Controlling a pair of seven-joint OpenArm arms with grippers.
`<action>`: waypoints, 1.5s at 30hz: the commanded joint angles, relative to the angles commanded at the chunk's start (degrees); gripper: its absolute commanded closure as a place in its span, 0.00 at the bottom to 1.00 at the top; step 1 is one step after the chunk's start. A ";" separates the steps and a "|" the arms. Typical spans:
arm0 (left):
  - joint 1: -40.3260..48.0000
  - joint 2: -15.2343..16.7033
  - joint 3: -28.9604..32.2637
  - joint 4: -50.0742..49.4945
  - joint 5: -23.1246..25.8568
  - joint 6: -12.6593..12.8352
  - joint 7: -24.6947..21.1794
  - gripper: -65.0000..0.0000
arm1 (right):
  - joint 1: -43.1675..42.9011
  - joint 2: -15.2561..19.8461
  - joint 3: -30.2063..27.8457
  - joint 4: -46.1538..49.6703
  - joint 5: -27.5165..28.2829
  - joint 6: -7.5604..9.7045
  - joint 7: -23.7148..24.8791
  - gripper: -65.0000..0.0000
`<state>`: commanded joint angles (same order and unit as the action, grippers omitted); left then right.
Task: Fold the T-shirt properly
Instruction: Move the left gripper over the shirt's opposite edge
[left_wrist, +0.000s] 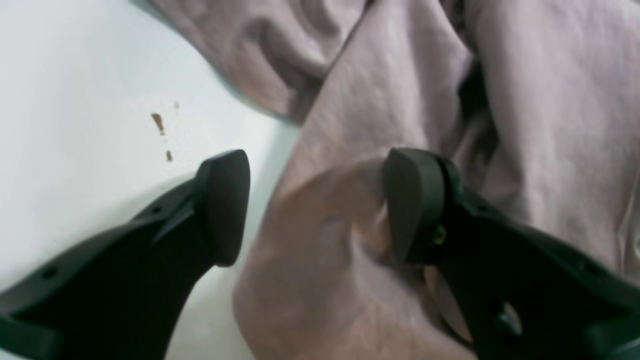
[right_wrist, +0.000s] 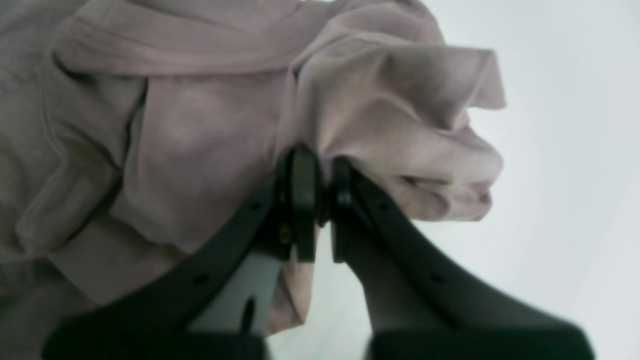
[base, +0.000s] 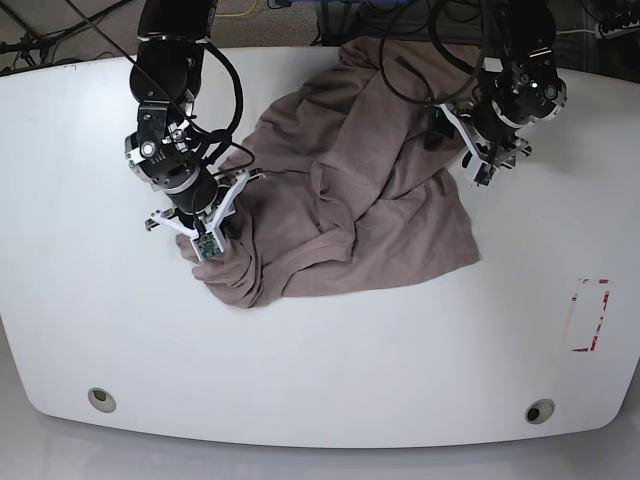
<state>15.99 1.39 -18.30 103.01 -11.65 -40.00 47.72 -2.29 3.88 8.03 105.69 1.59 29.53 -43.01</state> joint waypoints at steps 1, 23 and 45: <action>0.05 -0.03 0.24 -0.27 0.17 0.00 -0.13 0.39 | 0.14 0.03 0.09 0.02 -0.16 -0.04 0.13 0.98; 1.08 -2.73 1.54 0.12 0.72 0.00 -1.35 0.99 | 0.72 0.18 0.30 0.12 -0.03 0.14 0.08 0.98; -3.70 -2.16 -14.69 -0.37 0.03 0.00 0.25 1.00 | 1.06 0.37 0.75 2.11 0.31 0.25 -0.27 0.99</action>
<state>12.30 -0.77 -32.99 102.64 -11.62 -40.00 47.97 -1.24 4.24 8.79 107.80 1.91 29.78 -43.29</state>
